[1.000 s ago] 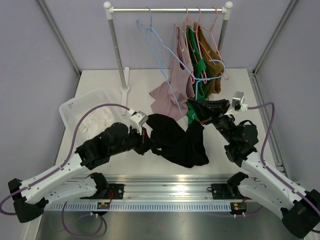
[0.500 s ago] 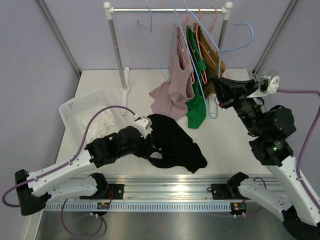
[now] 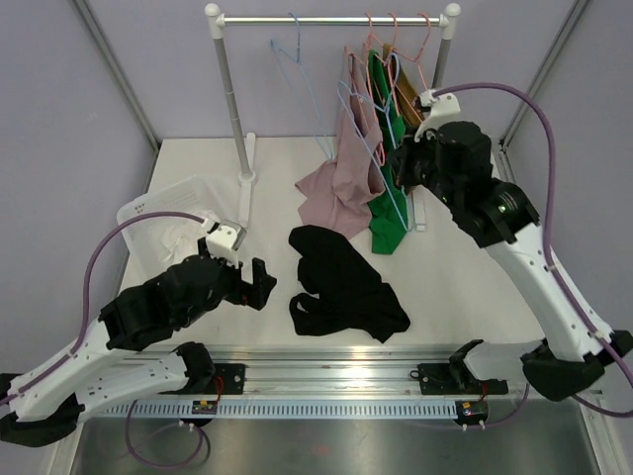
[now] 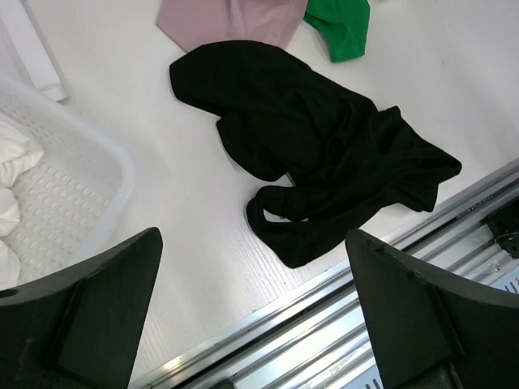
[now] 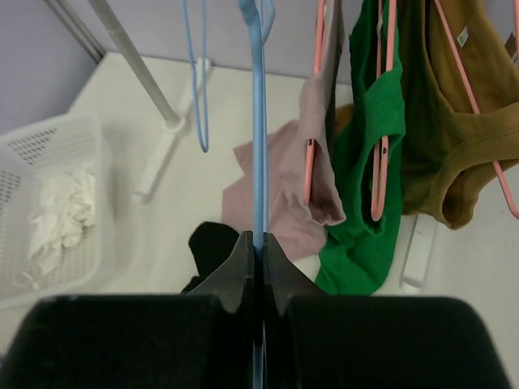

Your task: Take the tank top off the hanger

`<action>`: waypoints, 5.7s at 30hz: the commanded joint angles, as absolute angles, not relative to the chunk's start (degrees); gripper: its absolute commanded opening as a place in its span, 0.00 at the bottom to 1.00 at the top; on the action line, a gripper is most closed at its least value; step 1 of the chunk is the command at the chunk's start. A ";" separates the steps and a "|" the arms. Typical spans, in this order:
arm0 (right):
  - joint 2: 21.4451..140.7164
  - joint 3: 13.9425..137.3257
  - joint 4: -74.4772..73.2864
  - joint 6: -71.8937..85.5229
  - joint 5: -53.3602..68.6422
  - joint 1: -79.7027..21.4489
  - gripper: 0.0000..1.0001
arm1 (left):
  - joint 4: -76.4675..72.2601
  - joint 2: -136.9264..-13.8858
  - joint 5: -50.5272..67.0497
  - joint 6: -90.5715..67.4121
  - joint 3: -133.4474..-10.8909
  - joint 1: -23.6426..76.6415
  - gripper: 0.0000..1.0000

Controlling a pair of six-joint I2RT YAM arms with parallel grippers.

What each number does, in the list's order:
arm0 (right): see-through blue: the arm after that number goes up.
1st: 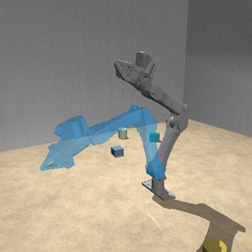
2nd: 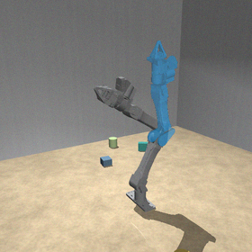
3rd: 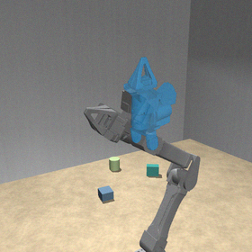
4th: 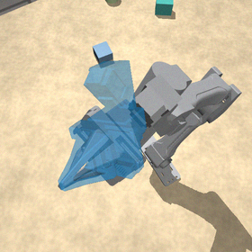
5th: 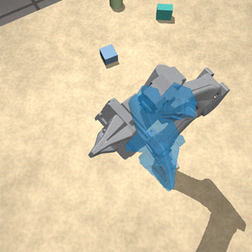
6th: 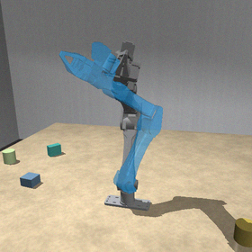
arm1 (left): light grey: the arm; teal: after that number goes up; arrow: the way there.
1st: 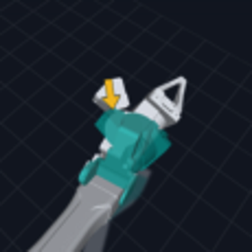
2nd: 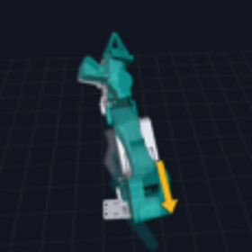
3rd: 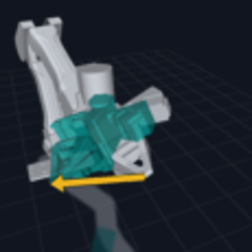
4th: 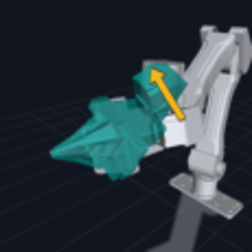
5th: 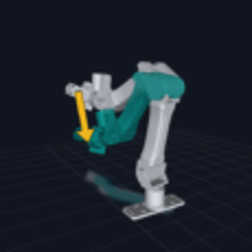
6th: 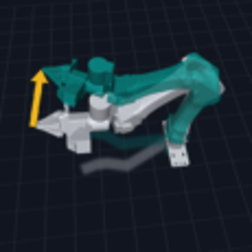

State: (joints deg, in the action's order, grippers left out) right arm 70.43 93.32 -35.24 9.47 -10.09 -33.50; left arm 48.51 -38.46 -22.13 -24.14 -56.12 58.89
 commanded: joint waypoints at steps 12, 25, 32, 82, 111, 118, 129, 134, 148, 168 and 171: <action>104.04 134.77 -43.50 1.41 -14.06 -33.75 0.00 | 47.55 -33.75 -25.84 -23.12 -53.09 59.06 0.99; 125.76 155.21 -39.20 -4.66 -13.98 -33.75 0.00 | 46.85 -33.40 -23.82 -22.85 -52.65 59.06 0.99; 127.09 155.65 -34.90 -4.66 -13.79 -35.95 0.00 | 46.58 -32.78 -23.38 -22.68 -52.47 58.97 0.99; 129.46 158.55 -41.40 2.20 -2.72 -33.49 0.00 | 45.53 -32.26 -20.74 -22.32 -51.94 57.83 0.99; 112.18 149.86 -38.49 -3.34 -8.35 -36.91 0.98 | 46.41 -36.03 -25.22 -25.83 -54.66 56.78 0.99; 96.00 136.28 -42.09 -1.59 -7.56 -37.44 0.99 | 35.98 -45.51 -21.98 -30.06 -53.71 57.04 0.99; 53.75 84.75 -36.29 8.52 -8.79 -37.44 1.00 | 27.69 -79.14 -19.43 -29.18 -61.95 63.36 0.99; 41.24 70.15 -35.51 12.83 -8.26 -37.44 1.00 | 22.95 -89.81 -16.01 -29.62 -63.72 64.07 0.99; 34.45 65.48 -38.58 14.50 -5.45 -37.44 0.99 | 16.08 -103.10 -9.84 -33.48 -60.83 64.69 0.04; 34.19 66.80 -36.66 13.80 -8.44 -37.44 1.00 | 55.36 -62.06 -39.99 -29.63 -81.03 50.73 0.00; 34.71 67.15 -36.21 13.71 -8.44 -37.44 1.00 | 56.77 -60.13 -37.72 -26.90 -83.75 41.68 0.00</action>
